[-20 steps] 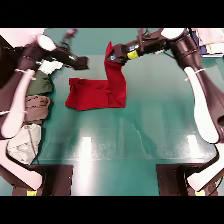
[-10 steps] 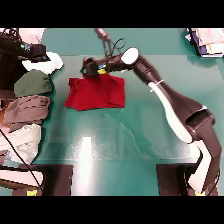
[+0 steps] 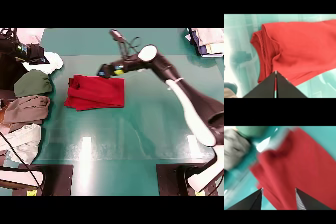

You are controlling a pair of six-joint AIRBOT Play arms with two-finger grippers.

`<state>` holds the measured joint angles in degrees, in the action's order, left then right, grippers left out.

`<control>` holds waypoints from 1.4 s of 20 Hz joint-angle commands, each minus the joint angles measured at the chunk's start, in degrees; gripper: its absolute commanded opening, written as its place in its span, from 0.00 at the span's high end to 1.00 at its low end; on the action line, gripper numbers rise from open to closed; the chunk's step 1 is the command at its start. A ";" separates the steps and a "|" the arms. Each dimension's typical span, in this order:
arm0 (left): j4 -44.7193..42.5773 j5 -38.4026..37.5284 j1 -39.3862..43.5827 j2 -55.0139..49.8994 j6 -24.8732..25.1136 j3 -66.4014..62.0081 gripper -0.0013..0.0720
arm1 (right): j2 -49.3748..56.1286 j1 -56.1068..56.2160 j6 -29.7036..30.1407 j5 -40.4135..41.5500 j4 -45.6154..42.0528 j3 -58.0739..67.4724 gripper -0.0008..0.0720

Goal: Fold the shirts.

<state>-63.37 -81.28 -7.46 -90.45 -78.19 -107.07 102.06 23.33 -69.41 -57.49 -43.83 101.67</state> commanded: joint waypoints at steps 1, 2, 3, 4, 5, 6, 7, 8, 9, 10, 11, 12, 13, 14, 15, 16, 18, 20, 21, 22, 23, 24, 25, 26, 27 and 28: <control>0.44 -0.39 -0.02 -0.02 0.22 0.00 0.95 | -5.60 -8.57 -5.35 -4.44 -2.97 -13.00 0.28; 0.81 -0.37 -0.02 -0.02 0.22 0.00 0.95 | -5.60 -10.54 -5.35 -4.63 -0.39 -15.89 0.07; 0.85 -0.35 -0.02 -0.02 0.22 0.00 0.95 | -5.14 -12.41 -5.33 -4.52 2.80 -18.67 0.04; 0.96 -0.35 -0.02 -0.02 0.22 0.00 0.95 | -4.35 -13.62 -5.31 -4.28 5.99 -20.76 0.04; 0.98 -0.37 -0.02 -0.02 0.22 0.00 0.95 | -3.28 -14.27 -5.29 -3.50 8.63 -22.18 0.04; 1.03 -0.37 -0.02 -0.02 0.22 0.00 0.95 | -2.03 -14.51 -5.11 -2.34 10.91 -23.17 0.04; 1.05 -0.37 -0.02 -0.02 0.20 0.00 0.95 | -0.44 -14.47 -5.09 -1.60 13.20 -23.58 0.05; 1.05 -0.39 -0.02 -0.02 0.20 0.00 0.95 | 1.46 -13.97 -4.87 -1.62 15.67 -23.21 0.06; 1.05 -0.42 -0.02 -0.02 0.22 0.00 0.95 | 3.39 -13.29 -4.02 -1.68 17.64 -22.23 0.06; 1.05 -0.42 -0.02 -0.02 0.22 0.00 0.95 | 5.29 -12.31 -3.58 -1.57 19.12 -20.63 0.06; 1.05 -0.42 -0.02 -0.02 0.22 0.00 0.95 | 6.97 -10.97 -3.58 -1.64 19.65 -18.62 0.06; 1.05 -0.44 -0.02 -0.02 0.22 0.00 0.95 | 8.81 -9.62 -3.63 -1.62 19.96 -16.22 0.06; 1.07 -0.48 -0.02 -0.02 0.22 0.00 0.95 | 10.40 -8.41 -3.65 -1.66 20.09 -14.08 0.07; 1.05 -0.76 -0.02 -0.02 0.22 0.00 0.95 | 11.93 -7.26 -3.76 -1.79 20.22 -12.00 0.09; 1.05 -0.98 -0.02 -0.02 0.24 0.00 0.95 | 13.18 -6.34 -4.31 -2.19 20.22 -10.36 0.09; 1.05 -1.11 -0.02 -0.02 0.24 0.00 0.95 | 14.21 -5.49 -4.70 -2.32 20.26 -9.03 0.16; 1.05 -1.25 -0.02 -0.02 0.24 0.00 0.95 | 14.69 -4.20 -4.57 -0.20 20.17 -8.35 0.38; 1.05 -1.29 -0.02 -0.02 0.22 0.00 0.95 | 14.62 -3.61 -2.95 2.47 20.26 -8.35 0.85; 1.05 -1.51 -0.02 -0.02 0.24 0.00 0.95 | 14.56 -3.37 -1.73 2.62 20.24 -8.35 0.97; 1.03 -1.90 -0.02 -0.02 0.26 0.00 0.95 | 14.21 -3.39 -0.68 2.29 20.11 -8.37 0.98; 1.05 -2.08 -0.02 -0.02 0.26 0.00 0.95 | 13.25 -3.74 -1.05 1.73 19.80 -8.76 0.98; 1.05 -2.23 -0.02 -0.02 0.26 0.00 0.95 | 10.99 -4.39 -1.18 1.64 19.71 -10.29 0.98; 1.05 -2.36 -0.02 -0.02 0.24 0.00 0.95 | 7.76 -5.73 -1.03 2.51 19.26 -12.94 0.98; 1.07 -2.34 -0.02 -0.02 0.24 0.00 0.95 | 4.24 -7.41 -1.05 3.80 17.11 -15.87 0.98; 1.07 -2.34 -0.02 -0.02 0.24 0.00 0.95 | 0.35 -9.60 -1.05 4.96 14.71 -19.15 0.98; 1.09 -2.27 -0.02 -0.02 0.22 0.00 0.95 | -4.02 -12.63 -1.09 5.57 12.52 -22.95 0.98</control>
<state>-62.30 -83.40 -7.46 -90.43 -77.95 -107.07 106.17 15.20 -70.83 -54.13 -26.63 85.43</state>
